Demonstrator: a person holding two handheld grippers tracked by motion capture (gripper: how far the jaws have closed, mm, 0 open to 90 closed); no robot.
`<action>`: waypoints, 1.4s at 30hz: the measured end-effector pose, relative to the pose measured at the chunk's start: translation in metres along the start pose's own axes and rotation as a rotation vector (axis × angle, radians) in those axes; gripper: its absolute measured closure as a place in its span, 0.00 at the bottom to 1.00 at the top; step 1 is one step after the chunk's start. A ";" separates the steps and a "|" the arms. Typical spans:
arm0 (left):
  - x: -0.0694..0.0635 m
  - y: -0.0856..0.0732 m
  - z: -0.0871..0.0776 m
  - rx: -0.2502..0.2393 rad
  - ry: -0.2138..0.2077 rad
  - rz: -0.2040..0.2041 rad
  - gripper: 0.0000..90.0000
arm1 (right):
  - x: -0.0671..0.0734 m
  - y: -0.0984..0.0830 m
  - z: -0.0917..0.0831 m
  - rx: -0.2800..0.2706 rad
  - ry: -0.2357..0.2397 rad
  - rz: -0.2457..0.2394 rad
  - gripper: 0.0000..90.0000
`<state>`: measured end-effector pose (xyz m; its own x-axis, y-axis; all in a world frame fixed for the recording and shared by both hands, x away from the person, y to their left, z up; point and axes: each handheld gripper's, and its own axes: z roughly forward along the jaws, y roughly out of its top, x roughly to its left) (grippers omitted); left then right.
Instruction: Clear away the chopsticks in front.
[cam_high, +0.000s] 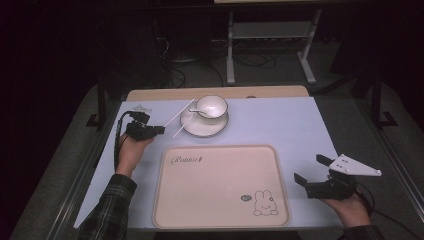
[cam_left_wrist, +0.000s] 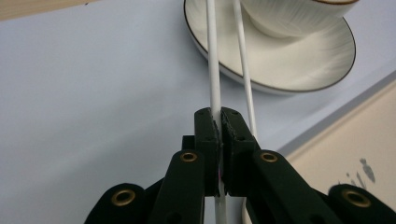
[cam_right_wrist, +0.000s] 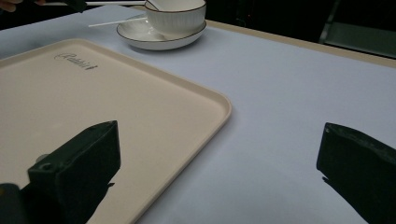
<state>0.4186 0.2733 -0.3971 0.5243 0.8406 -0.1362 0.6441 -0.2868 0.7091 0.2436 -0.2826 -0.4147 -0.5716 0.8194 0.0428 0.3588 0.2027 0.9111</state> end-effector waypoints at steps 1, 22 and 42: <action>0.001 -0.004 -0.003 -0.005 -0.001 -0.003 0.96 | 0.000 0.000 0.000 0.000 0.000 0.000 0.00; -0.039 -0.063 -0.077 -0.072 -0.068 0.008 0.95 | 0.000 0.000 0.002 0.005 0.000 -0.007 0.00; -0.118 -0.086 -0.055 0.023 -0.195 0.142 0.95 | 0.002 0.006 0.014 0.010 0.030 -0.033 0.00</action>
<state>0.2708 0.2236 -0.4042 0.7062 0.6875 -0.1688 0.5678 -0.4077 0.7151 0.2546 -0.2724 -0.4148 -0.6050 0.7959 0.0251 0.3468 0.2350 0.9080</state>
